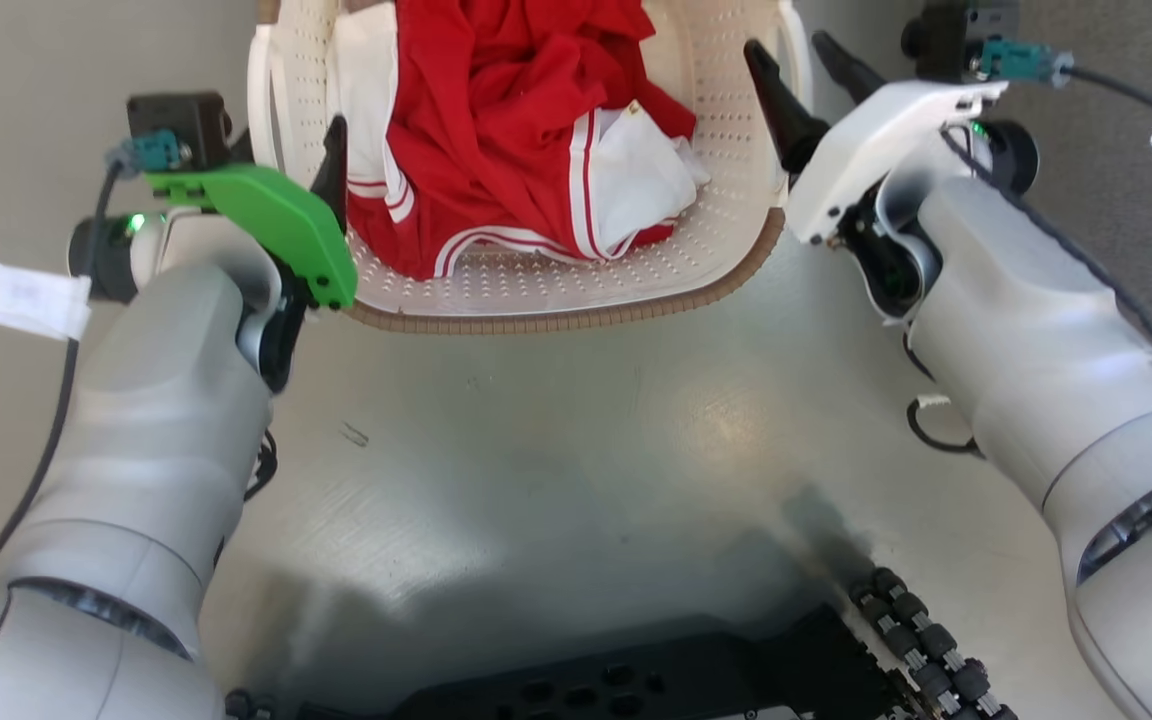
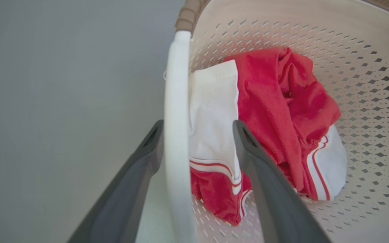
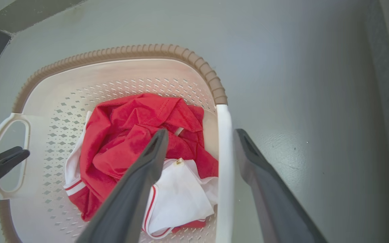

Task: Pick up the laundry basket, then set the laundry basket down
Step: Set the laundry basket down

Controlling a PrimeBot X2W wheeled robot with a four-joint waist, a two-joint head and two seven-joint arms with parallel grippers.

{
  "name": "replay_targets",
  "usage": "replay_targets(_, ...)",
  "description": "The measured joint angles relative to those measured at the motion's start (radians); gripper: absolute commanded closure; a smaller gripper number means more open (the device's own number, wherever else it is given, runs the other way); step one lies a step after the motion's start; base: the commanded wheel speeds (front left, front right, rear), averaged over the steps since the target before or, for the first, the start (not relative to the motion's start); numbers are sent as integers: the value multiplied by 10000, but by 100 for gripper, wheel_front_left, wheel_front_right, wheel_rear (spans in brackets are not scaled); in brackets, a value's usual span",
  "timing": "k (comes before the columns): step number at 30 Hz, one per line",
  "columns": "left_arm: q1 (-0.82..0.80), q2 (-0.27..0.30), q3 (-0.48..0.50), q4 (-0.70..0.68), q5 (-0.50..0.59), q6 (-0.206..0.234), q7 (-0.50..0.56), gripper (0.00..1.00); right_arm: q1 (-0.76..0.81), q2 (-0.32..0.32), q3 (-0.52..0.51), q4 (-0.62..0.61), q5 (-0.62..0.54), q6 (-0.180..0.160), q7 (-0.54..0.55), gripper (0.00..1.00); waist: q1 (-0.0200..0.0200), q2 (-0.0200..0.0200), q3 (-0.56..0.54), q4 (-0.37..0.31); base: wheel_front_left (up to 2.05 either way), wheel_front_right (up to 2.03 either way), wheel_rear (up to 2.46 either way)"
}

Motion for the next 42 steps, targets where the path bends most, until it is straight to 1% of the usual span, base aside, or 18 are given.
replay_targets(12, 779, 54, -46, 138, 17, -4, -2, 0, 765, 33, -211, 63, -167, 0, 0, 0, 0, 0, -1085, -67, 0, 0, 0)
replay_targets(18, 1096, 249, 38, -10, 17, -4, -2, 0, 1157, 35, -345, -48, -282, 0, 0, 0, 0, 0, -1786, -98, 0, 0, 0)
replay_targets(25, 1543, 272, 261, -554, 44, -6, -2, 0, 1650, -42, -546, -391, -539, 0, 0, 0, 0, 0, -2691, -119, 0, 0, 0)
replay_targets(34, 2344, 454, 713, -1413, 182, -6, -21, 0, 2392, -395, -1030, -880, -849, 0, 0, 0, -1, 0, -3926, -87, 0, 0, 0)
replay_targets(37, 2731, 593, 995, -1839, 228, -8, -29, 0, 2728, -581, -1406, -1233, -1066, -21, 0, 0, -1, 0, -4495, -61, 0, 0, 0)
replay_targets(41, 3223, 694, 1365, -2372, 451, -13, -29, 0, 3080, -608, -1710, -1741, -1335, -44, 0, 0, -1, 0, -5065, -45, 0, 0, 0)
replay_targets(42, 3342, 723, 1476, -2468, 451, -13, -29, 0, 3201, -621, -1783, -1870, -1402, -117, 0, 0, -1, 0, -5212, -44, 0, 0, 0)
